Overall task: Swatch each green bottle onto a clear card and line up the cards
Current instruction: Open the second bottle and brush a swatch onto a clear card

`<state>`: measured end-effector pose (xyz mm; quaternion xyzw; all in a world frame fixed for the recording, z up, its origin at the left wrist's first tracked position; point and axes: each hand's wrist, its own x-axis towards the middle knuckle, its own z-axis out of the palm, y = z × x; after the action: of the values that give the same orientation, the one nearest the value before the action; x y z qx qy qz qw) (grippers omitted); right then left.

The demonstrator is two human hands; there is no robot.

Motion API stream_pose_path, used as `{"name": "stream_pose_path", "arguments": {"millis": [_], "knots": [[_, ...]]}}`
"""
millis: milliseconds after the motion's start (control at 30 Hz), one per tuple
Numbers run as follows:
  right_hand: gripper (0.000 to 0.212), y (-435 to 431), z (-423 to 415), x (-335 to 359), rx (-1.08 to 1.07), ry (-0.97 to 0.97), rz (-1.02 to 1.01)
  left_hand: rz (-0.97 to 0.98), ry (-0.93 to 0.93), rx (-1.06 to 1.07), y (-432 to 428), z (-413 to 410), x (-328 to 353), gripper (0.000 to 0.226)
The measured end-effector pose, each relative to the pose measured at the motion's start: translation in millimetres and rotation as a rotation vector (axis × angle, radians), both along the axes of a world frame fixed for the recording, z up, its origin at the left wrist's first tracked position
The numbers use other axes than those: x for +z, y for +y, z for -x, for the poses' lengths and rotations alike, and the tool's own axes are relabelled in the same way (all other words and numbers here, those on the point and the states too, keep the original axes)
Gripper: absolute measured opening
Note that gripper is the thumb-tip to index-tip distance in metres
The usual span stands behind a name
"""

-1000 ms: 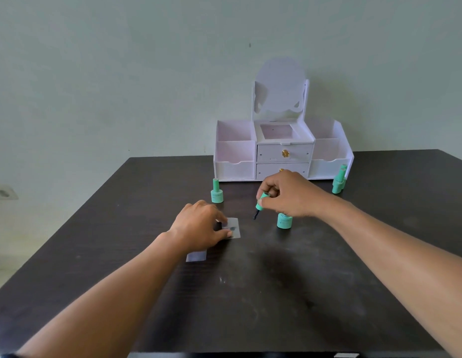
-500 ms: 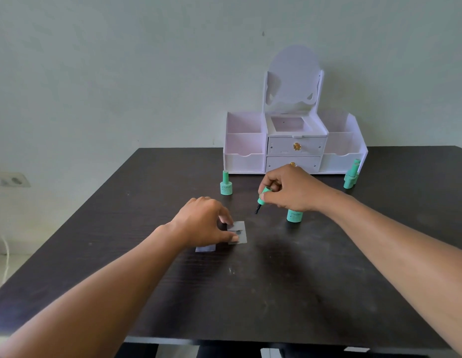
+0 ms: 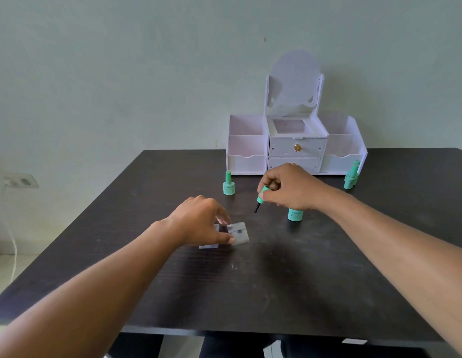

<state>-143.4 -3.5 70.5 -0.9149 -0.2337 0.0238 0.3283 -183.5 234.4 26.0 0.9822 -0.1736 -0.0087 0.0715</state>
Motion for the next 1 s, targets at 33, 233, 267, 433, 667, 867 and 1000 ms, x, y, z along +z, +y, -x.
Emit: {"name": "stream_pose_path", "arguments": {"millis": [33, 233, 267, 433, 667, 867, 1000], "knots": [[0.007, -0.6, 0.3, 1.0, -0.002, -0.006, 0.004, -0.001, -0.016, -0.004, -0.4, -0.1, 0.8, 0.050], [0.006, -24.8, -7.3, 15.9, -0.073, -0.029, -0.001, 0.089, -0.100, -0.007, -20.8, -5.8, 6.4, 0.043], [0.005, -32.1, -9.2, 19.4, -0.094, -0.036, -0.002, 0.116, -0.093, -0.011, -27.9, -8.7, 6.1, 0.043], [0.005, -65.3, -16.3, 25.1, -0.200, -0.033, -0.024, 0.327, -0.025, -0.025, -72.1, -25.8, -1.4, 0.046], [0.008, -82.4, -17.2, 8.9, -0.216, 0.026, -0.020, 0.459, 0.100, 0.003, -114.0, -51.0, -22.9, 0.060], [0.009, -82.9, -20.3, 1.8, -0.214, 0.048, -0.004, 0.518, 0.133, 0.009, -123.5, -61.2, -27.9, 0.046], [0.011, -81.4, -23.8, -1.9, -0.205, 0.060, 0.013, 0.540, 0.143, 0.012, -124.6, -64.6, -30.8, 0.039]]}}
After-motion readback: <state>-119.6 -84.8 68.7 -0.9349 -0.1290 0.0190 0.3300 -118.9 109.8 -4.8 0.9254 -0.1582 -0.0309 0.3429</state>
